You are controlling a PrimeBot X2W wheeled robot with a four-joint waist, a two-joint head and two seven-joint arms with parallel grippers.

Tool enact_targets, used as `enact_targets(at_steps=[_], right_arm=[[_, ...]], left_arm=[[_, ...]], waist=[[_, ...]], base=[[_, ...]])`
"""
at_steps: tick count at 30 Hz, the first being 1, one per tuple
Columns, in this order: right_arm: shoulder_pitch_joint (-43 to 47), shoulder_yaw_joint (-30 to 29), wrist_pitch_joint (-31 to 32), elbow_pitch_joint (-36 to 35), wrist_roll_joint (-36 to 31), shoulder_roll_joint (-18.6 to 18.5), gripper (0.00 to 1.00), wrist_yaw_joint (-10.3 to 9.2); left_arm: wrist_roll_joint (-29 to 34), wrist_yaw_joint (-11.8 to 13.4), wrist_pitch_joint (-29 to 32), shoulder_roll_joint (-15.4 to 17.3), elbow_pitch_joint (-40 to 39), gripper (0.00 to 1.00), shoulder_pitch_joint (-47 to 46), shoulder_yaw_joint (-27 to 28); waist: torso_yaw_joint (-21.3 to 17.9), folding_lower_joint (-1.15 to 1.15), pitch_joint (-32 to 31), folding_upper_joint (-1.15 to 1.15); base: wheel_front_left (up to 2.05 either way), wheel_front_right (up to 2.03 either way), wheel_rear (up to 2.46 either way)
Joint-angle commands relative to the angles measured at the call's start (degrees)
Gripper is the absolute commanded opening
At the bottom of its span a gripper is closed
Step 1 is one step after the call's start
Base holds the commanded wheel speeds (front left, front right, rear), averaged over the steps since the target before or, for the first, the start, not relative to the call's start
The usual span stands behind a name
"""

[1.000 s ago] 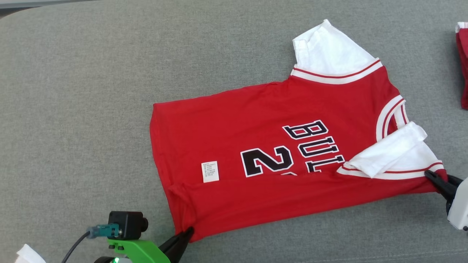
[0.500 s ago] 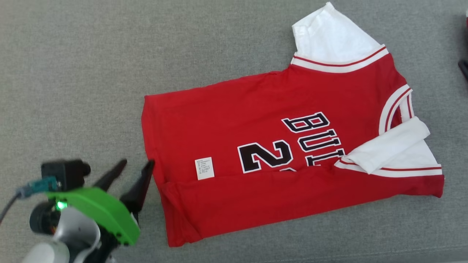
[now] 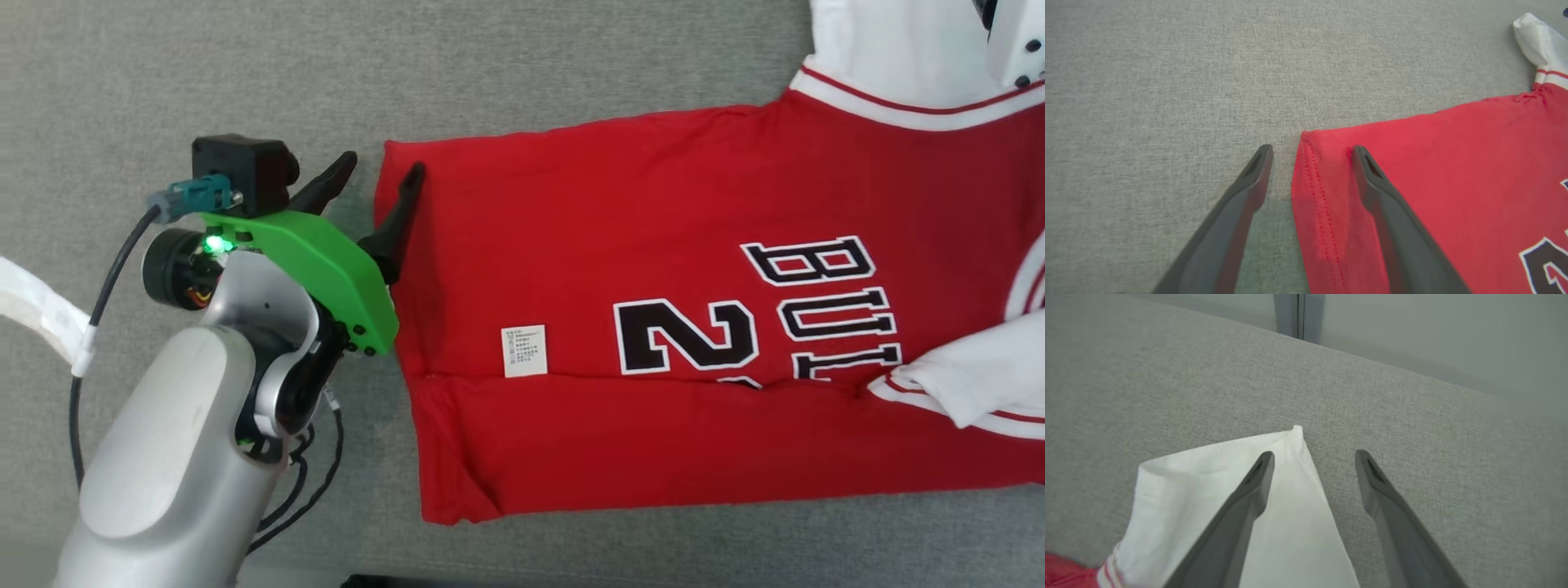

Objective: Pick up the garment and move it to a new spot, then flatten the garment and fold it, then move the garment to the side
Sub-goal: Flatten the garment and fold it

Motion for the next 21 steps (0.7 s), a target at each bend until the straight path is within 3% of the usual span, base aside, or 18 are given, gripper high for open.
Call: enact_targets(at_steps=[1,7,14,15,17,18,19,20,21], right_arm=[[-1.4,0.6,-0.8,2.2,-0.9,-0.1,1.0,-0.05],[-2.6,2.1,-1.7,10.1,-1.6,0.0,1.0,-0.03],[-0.6,5.9,-0.1,14.0,1.4,-0.5,1.0,-0.02],[-0.4,6.2,-0.2,14.3,1.8,-0.5,0.91,-0.02],[-0.4,6.5,-0.5,14.6,2.7,-0.4,0.0,-0.02],[-0.5,6.8,-0.7,14.5,3.3,-0.2,0.0,-0.02],[-0.8,7.2,-1.4,14.0,3.9,-0.1,0.0,-0.02],[-1.3,7.6,-2.4,13.4,4.4,-0.3,0.0,-0.03],[-2.1,7.2,-3.8,13.0,4.9,-0.4,0.0,-0.06]], left_arm=[[-0.7,-0.9,-0.2,-1.2,0.7,1.0,-1.7,-0.6],[-1.3,-3.0,0.5,-2.9,3.2,1.0,-3.7,-2.6],[-3.6,-4.4,2.1,-3.4,2.6,1.0,-4.4,-2.7],[-3.6,-4.4,2.2,-3.1,2.9,1.0,-4.6,-2.7],[-3.5,-4.4,2.3,-2.9,3.6,1.0,-5.2,-2.6],[-3.5,-4.5,2.5,-3.0,4.0,1.0,-5.4,-2.6],[-3.6,-4.5,2.5,-3.0,4.5,0.47,-5.8,-2.5],[-3.3,-4.3,1.8,-3.0,4.9,0.0,-6.3,-2.2],[-2.8,-4.4,1.3,-2.8,5.0,0.0,-6.8,-2.0]], waist=[[4.7,-0.01,4.1,0.0],[5.3,-0.01,3.9,0.0],[4.1,-0.01,3.7,0.0],[3.7,-0.01,3.4,0.0],[3.1,-0.01,3.2,0.0],[2.8,-0.01,3.2,0.0],[2.5,-0.01,3.2,0.0],[2.2,-0.01,3.3,0.0],[1.9,-0.01,3.3,0.0]], base=[[0.0,0.0,0.0],[0.0,0.0,0.0],[0.0,0.0,0.0],[0.0,0.0,0.0],[0.0,0.0,0.0],[0.0,0.0,0.0],[0.0,0.0,0.0],[0.0,0.0,0.0],[0.0,0.0,0.0]])
